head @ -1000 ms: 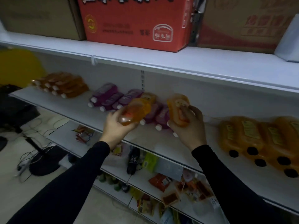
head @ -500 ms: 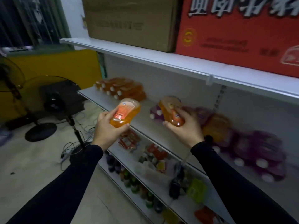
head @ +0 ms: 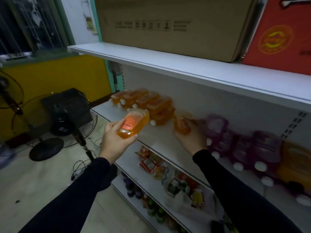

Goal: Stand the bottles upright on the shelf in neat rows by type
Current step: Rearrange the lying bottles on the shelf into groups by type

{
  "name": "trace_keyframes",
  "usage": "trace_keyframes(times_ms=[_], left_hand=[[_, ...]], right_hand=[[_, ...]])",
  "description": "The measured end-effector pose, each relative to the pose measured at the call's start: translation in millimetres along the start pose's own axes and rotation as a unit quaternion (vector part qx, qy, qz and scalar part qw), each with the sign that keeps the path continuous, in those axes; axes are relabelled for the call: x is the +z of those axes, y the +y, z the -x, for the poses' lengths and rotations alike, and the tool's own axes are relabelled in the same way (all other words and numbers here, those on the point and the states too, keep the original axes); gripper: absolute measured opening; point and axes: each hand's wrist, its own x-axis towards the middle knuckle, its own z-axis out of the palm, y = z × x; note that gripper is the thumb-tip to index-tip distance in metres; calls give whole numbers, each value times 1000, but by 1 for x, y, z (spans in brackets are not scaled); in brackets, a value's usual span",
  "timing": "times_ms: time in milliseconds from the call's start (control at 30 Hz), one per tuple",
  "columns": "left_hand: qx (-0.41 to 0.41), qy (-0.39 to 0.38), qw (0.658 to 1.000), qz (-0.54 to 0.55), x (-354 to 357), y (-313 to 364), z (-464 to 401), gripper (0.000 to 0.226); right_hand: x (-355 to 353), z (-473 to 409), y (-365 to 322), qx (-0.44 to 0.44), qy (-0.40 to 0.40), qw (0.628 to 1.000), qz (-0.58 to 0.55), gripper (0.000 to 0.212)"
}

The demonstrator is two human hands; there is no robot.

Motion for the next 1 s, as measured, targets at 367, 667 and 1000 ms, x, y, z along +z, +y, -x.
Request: trace_keyframes(times_ms=[367, 667, 1000], left_hand=[[29, -9, 999, -16, 22, -40, -111, 85], [108, -100, 989, 34, 38, -57, -182, 74], [177, -234, 954, 65, 79, -31, -203, 77]], right_hand=[[103, -83, 33, 151, -38, 987, 36, 60], [134, -103, 14, 156, 18, 985, 68, 53], [93, -93, 10, 181, -32, 981, 67, 49]])
